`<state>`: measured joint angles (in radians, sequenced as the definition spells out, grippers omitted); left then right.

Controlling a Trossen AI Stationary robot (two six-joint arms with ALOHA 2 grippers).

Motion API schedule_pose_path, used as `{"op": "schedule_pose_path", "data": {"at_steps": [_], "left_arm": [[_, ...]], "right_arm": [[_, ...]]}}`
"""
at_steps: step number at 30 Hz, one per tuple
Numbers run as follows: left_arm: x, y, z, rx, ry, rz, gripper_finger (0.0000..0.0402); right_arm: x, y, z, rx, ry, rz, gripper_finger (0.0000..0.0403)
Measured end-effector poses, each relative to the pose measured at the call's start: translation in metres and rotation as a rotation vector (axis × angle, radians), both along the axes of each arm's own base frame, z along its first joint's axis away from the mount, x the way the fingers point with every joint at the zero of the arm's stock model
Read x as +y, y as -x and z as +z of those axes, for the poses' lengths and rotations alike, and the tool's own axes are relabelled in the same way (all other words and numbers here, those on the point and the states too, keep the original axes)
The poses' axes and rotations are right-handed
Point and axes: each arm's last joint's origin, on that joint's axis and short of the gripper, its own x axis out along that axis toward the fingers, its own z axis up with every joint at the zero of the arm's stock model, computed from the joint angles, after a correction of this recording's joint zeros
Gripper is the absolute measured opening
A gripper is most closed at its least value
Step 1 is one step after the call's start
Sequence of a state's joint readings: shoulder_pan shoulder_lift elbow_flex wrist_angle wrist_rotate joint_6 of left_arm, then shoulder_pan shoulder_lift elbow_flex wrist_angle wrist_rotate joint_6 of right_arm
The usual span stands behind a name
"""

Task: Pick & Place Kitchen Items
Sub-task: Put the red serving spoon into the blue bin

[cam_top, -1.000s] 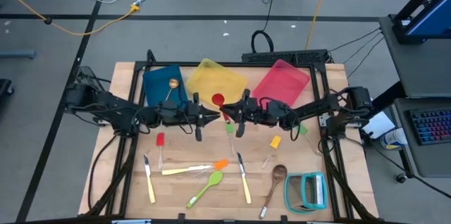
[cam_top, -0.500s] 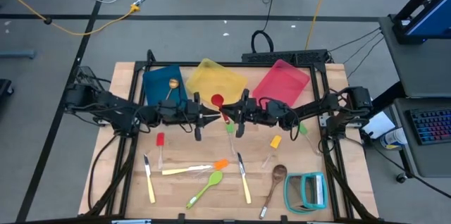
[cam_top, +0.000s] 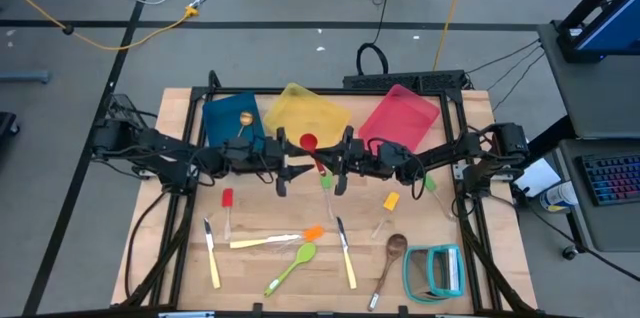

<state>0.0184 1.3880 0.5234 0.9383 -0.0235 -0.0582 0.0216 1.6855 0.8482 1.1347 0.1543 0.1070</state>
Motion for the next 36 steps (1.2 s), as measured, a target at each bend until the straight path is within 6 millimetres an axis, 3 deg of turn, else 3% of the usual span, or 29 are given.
{"op": "schedule_pose_path", "data": {"at_steps": [5,15,20,27,36], "left_arm": [[0.000,-0.004,0.007,-0.021,-0.001,0.001,0.0186],[0.000,-0.007,0.000,0.011,-0.002,0.004,0.0186],[0.001,-0.022,-0.011,0.042,0.001,0.008,0.0186],[0.002,-0.034,-0.011,0.052,0.000,0.030,0.0184],[0.001,-0.034,-0.013,0.078,0.003,0.029,0.0091]], "right_arm": [[0.000,0.000,0.000,0.000,0.000,0.000,0.0029],[0.000,0.000,0.000,-0.003,0.000,0.000,0.0029],[0.000,0.000,0.000,-0.005,-0.001,0.000,0.0029],[0.000,0.000,-0.001,0.006,0.017,-0.004,0.0029],[0.000,0.000,-0.001,0.015,0.021,-0.006,0.0029]]}}
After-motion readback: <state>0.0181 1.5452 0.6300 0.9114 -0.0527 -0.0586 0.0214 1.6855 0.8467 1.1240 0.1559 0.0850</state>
